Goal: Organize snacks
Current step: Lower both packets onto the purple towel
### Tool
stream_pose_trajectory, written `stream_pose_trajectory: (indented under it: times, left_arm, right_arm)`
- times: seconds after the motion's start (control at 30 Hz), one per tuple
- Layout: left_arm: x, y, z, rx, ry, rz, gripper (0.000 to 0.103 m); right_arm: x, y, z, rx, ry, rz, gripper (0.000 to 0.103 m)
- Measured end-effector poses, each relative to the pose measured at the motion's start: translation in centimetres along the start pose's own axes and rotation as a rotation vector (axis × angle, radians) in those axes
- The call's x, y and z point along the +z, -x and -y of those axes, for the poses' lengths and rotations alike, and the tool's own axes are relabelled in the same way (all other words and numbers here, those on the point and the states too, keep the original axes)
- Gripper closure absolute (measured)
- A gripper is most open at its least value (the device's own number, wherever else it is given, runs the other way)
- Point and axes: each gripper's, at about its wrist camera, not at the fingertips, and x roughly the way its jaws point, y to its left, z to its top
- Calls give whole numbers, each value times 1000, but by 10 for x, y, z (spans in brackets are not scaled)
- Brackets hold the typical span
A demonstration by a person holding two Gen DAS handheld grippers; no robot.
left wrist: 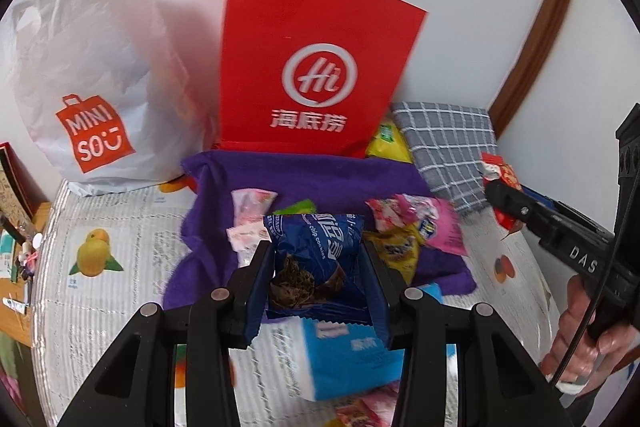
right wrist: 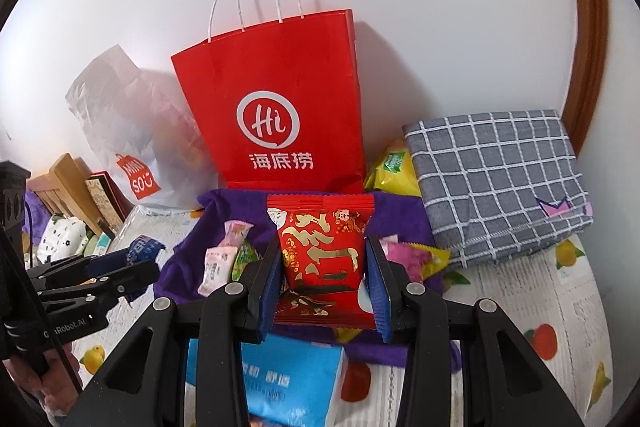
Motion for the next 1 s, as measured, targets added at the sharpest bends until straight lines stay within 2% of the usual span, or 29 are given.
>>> stream_pose_trajectory:
  times: [0.37,0.47,0.8,1.0]
  left_arm:
    - [9,-35,-31,33,54,-44,62]
    - [11,-48,-36,29,66,-61,62]
    - [10,-81,-49,12,99,-113,62]
    - [6,-93,-55,-4,123,-124,62]
  right_arm:
    - [20,-54,2,77,-23,-74,64]
    - [21,-71,1,67,-7,-101,64]
    - [4,-132,11,63,2,-243,64]
    - [-2,-144,6,74,17,-281,63]
